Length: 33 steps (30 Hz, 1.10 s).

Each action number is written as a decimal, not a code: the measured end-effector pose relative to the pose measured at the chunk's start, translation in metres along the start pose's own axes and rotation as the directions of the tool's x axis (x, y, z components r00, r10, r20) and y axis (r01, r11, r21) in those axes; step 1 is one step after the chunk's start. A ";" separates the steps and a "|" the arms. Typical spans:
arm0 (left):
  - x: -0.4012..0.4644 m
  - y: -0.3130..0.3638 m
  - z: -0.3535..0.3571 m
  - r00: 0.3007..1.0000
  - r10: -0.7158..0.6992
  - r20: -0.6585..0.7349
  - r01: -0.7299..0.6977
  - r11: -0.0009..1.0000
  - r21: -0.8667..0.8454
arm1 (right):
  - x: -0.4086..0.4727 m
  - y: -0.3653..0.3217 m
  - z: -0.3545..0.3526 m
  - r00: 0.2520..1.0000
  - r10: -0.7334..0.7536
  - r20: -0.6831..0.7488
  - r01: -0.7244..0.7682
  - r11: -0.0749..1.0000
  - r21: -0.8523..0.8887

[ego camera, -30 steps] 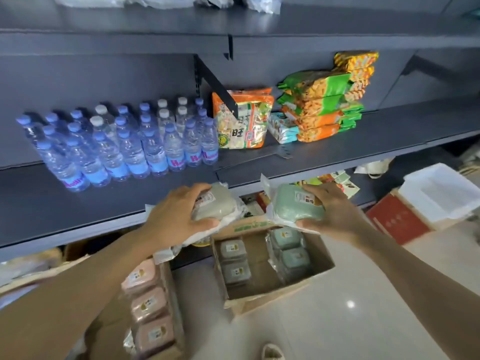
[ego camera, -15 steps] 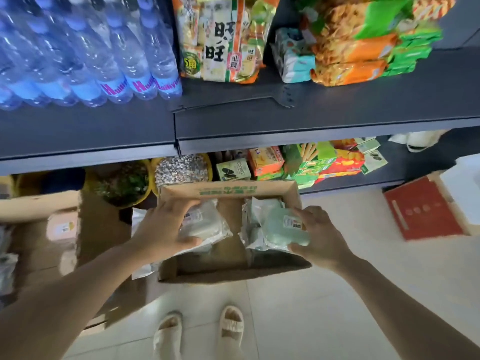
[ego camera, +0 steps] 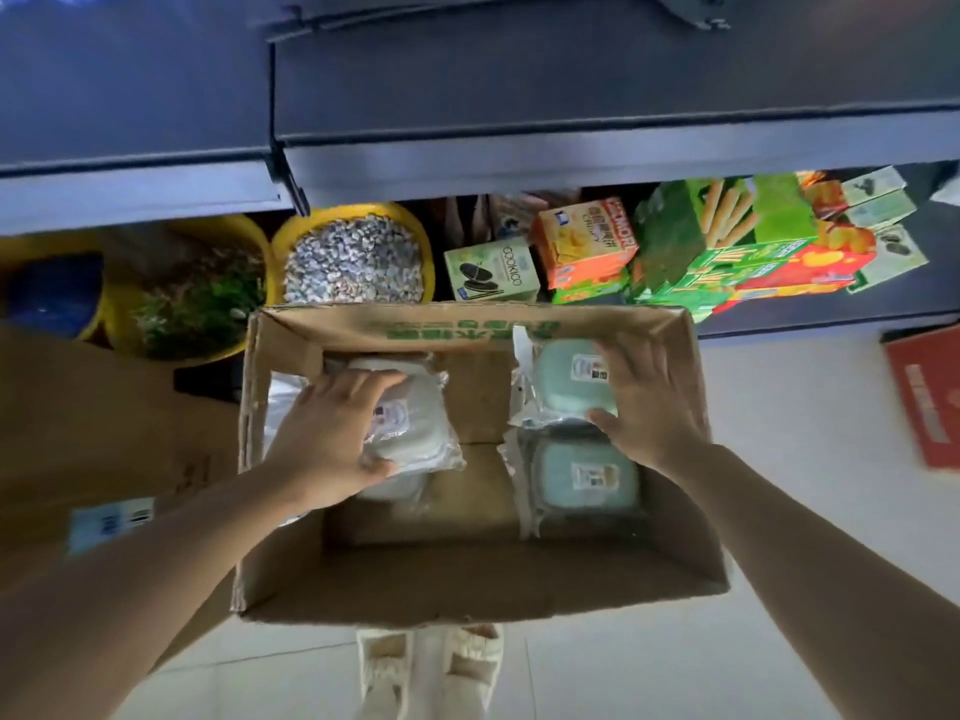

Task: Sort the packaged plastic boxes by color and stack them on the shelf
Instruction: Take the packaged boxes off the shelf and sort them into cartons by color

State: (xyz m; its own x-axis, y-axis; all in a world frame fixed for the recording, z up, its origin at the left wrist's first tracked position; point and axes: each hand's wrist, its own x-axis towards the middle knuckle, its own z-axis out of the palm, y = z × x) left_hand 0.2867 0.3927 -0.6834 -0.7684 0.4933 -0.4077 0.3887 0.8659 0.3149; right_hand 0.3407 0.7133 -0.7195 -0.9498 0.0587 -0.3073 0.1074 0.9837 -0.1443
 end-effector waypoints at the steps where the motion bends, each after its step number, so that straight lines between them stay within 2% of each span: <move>1: 0.006 -0.002 0.006 1.000 0.001 -0.006 -0.001 1.000 0.001 | 0.003 0.001 0.007 1.000 0.006 0.004 -0.006 1.000 -0.006; 7: 0.034 -0.015 0.033 0.994 0.043 -0.102 -0.034 0.995 0.092 | 0.008 -0.001 0.030 0.992 0.120 -0.028 -0.121 0.990 -0.078; 11: 0.051 -0.023 0.040 0.985 0.075 -0.153 -0.045 0.981 0.190 | 0.005 -0.010 0.025 0.994 0.108 -0.009 -0.108 0.984 -0.141; 17: 0.068 -0.043 0.060 0.992 0.051 -0.114 -0.017 0.960 0.281 | 0.001 -0.021 0.022 0.990 0.126 0.066 -0.121 0.989 -0.083; 23: 0.070 -0.044 0.074 0.974 0.043 -0.222 0.030 0.950 0.311 | 0.005 -0.025 0.033 0.989 0.150 0.015 -0.148 0.987 -0.069; 28: 0.071 -0.043 0.056 0.998 -0.040 0.058 0.019 0.947 0.322 | 0.004 -0.032 0.021 0.979 0.185 0.089 -0.178 0.981 -0.077; 33: 0.053 -0.023 0.009 0.976 -0.100 0.193 0.063 0.981 0.185 | -0.004 -0.046 -0.018 0.974 0.194 0.118 -0.189 0.981 -0.052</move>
State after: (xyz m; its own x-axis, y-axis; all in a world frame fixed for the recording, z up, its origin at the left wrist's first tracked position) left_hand 0.2414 0.3997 -0.7204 -0.6904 0.4114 -0.5951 0.4265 0.8959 0.1246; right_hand 0.3346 0.6705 -0.6941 -0.8695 0.2276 -0.4384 0.2693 0.9624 -0.0345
